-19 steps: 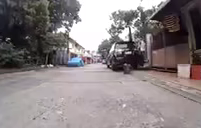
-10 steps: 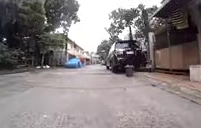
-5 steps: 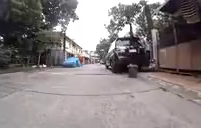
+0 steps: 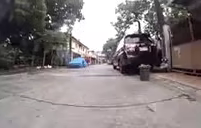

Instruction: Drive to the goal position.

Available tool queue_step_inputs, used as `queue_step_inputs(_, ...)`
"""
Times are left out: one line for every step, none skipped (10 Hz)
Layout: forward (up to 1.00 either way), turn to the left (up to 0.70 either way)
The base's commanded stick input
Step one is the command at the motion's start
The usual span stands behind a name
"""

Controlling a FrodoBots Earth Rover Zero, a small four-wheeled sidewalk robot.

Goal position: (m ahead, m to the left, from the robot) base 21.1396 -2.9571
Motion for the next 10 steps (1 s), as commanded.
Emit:
queue_step_inputs(1.0, 0.0)
queue_step_inputs(1.0, 0.0)
queue_step_inputs(1.0, 0.0)
queue_step_inputs(1.0, 0.0)
queue_step_inputs(1.0, 0.0)
queue_step_inputs(1.0, 0.0)
queue_step_inputs(1.0, 0.0)
queue_step_inputs(1.0, 0.0)
queue_step_inputs(1.0, 0.0)
queue_step_inputs(1.0, 0.0)
